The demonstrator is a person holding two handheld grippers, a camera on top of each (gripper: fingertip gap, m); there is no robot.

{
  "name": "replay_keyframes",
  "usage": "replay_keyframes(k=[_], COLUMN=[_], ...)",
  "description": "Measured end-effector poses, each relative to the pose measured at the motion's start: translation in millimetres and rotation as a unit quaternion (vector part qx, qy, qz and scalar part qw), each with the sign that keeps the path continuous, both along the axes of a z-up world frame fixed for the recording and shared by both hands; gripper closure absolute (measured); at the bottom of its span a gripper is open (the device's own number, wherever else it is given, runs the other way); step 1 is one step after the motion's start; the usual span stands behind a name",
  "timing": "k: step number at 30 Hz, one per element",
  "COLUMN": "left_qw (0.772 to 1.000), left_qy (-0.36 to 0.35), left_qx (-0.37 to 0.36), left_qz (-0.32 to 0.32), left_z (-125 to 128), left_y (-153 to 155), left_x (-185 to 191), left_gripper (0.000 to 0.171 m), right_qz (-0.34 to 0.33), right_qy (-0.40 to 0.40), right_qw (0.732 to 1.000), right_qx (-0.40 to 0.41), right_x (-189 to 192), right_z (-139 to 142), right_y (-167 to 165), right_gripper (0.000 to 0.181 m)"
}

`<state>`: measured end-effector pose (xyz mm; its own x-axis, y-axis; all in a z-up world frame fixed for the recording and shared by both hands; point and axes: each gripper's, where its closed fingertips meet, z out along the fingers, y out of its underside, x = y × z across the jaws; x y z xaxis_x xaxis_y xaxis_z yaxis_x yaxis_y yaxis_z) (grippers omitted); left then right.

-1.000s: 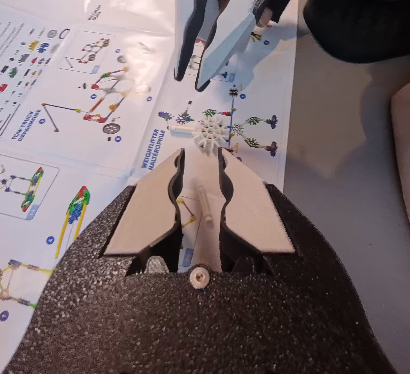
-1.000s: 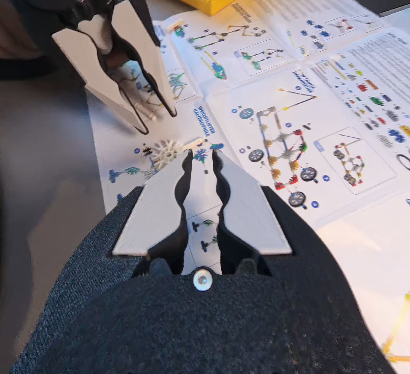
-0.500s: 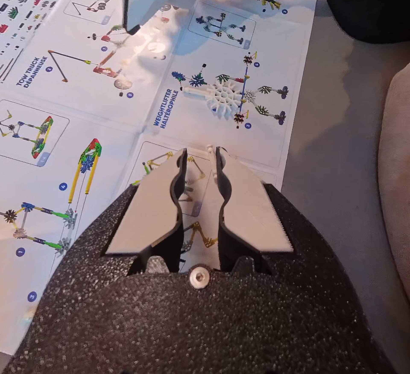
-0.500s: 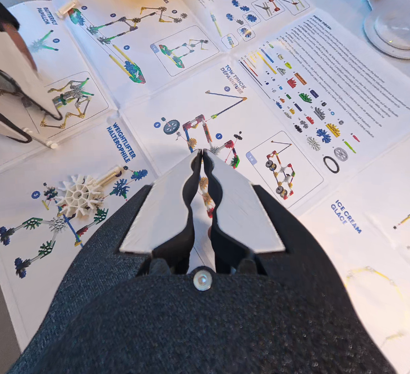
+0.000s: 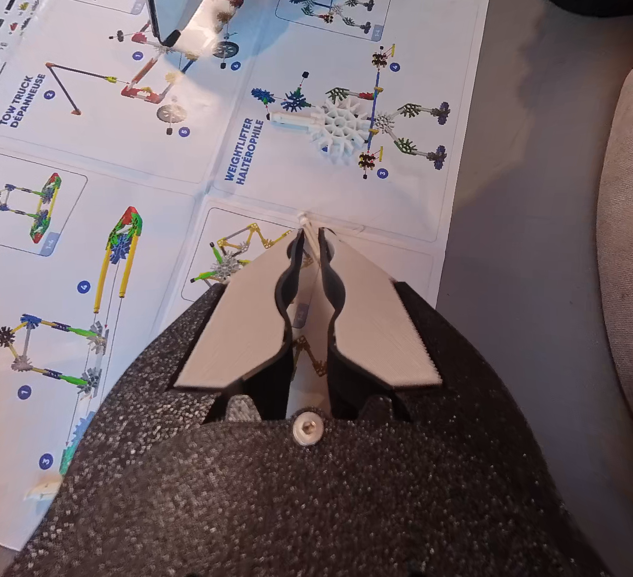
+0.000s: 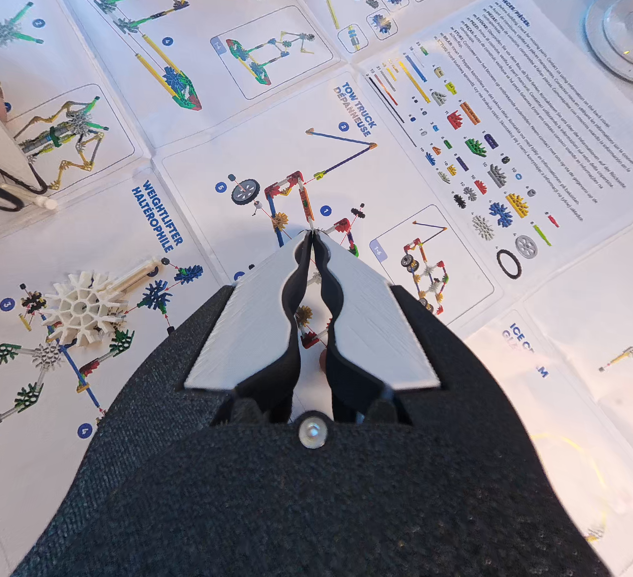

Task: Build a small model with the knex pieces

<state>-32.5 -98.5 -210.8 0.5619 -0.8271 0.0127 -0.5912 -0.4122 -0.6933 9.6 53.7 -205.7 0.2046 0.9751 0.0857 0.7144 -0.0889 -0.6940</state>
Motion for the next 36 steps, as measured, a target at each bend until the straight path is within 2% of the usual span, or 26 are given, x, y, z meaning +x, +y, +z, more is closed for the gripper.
replay_keyframes(k=[14, 36], left_qw=[1.000, 1.000], left_qy=[-0.004, -0.006], left_qx=[0.003, 0.006], left_qz=[0.001, -0.002], left_z=[-0.1, 0.2], left_y=[1.3, 1.7], left_x=[-0.5, 0.2], left_gripper=[0.167, 0.168], right_qz=[-0.009, 0.000], right_qy=[-0.009, -0.017], right_qw=[1.000, 1.000], right_qx=[0.013, 0.018], right_x=[1.9, 3.0], right_z=[1.0, -1.6], right_y=[8.1, 3.1], right_gripper=[0.181, 0.181])
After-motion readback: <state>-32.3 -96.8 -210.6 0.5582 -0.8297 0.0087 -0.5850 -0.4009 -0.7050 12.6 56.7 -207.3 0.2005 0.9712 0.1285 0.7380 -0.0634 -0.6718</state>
